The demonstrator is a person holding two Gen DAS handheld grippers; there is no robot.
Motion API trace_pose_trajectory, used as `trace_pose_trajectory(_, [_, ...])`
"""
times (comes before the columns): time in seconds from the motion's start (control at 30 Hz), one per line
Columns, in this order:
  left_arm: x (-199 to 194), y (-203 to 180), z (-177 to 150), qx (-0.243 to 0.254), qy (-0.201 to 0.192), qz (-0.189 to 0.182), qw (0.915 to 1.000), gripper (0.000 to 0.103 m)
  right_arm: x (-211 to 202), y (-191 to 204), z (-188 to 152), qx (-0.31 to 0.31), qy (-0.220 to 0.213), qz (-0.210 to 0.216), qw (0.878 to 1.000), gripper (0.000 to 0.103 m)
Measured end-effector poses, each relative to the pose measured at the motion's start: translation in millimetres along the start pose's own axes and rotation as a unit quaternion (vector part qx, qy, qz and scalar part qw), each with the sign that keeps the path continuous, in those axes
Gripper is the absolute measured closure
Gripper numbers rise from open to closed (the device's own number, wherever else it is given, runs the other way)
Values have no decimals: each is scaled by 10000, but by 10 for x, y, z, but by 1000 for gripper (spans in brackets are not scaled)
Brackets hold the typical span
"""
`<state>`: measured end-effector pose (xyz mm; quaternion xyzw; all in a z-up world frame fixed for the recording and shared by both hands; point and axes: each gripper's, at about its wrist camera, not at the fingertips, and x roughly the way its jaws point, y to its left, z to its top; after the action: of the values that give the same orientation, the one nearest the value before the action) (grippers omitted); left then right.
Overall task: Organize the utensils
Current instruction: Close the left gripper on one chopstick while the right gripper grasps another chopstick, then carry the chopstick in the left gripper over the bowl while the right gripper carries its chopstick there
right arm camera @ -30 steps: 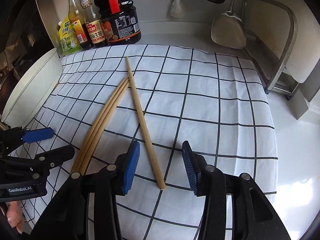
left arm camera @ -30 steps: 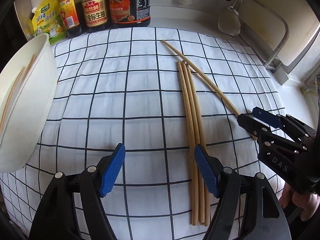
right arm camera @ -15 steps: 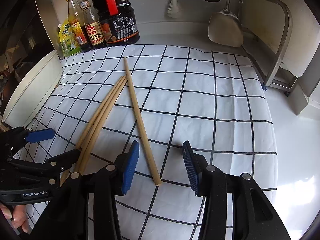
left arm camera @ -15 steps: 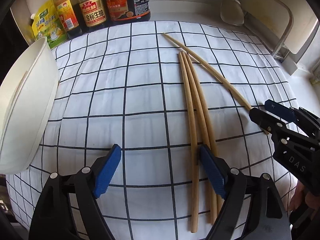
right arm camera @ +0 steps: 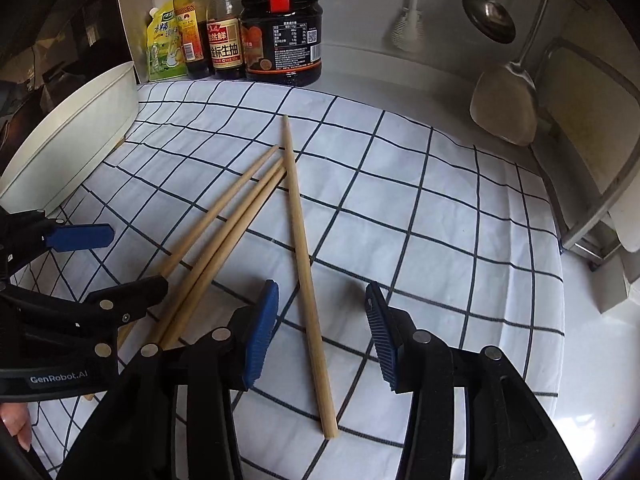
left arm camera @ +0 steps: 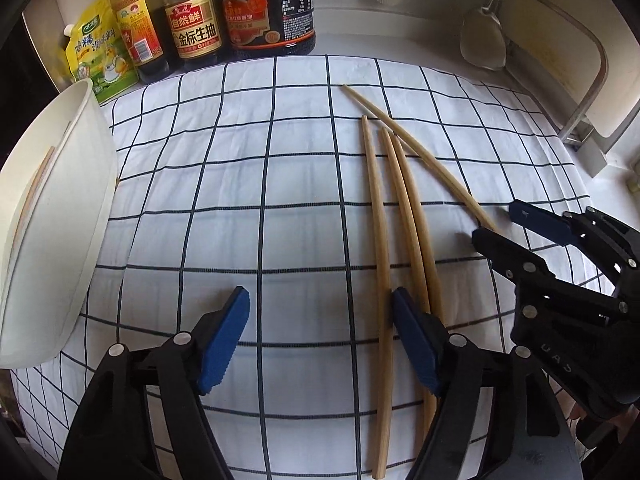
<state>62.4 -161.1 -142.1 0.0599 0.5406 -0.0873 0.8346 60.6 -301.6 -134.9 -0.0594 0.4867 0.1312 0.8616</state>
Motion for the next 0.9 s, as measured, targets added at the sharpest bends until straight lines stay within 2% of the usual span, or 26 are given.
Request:
trace_pose_trajectory(0.07, [4,-4,34,11,-21,-10,10000,39,29,28,47,-54,-6,50,10000,69])
trace_pose_trajectory(0.13, [3,-18,67,33,-41,-23,10000,51,45,76,83,-172,-1,91,9998,78])
trace_pose_trajectory(0.17, [-2,-29,82,56,-50,-35,10000,55,51,105,97,-239,5,104,9997,86])
trace_pose_trajectory(0.23, [-17,-50,85,92,-49,-56,9999,72,58,168,109,-362,16,94,9993,95])
trace_pose_trajectory(0.27, [-22,-58,86,104,-40,-85,9999,77,60,178,111,-361,10,84,9993,96])
trace_pose_trajectory(0.3, [-24,-63,84,111,-28,-127,9999,89,58,169,107,-320,1,101,9994,96])
trace_pose_trajectory(0.33, [-28,-67,78,119,-9,-165,9998,96,57,149,104,-244,-5,150,9996,96])
trace_pose_trajectory(0.5, [-44,-21,50,86,54,-329,9994,96,7,-16,41,413,0,323,9986,97])
trace_pose_trajectory(0.63, [-150,58,6,43,82,-461,9989,96,-124,-159,-91,1152,25,542,9919,97])
trace_pose_trajectory(0.9, [-563,237,47,283,-49,-677,9973,96,-546,-65,-194,1918,21,472,9803,97])
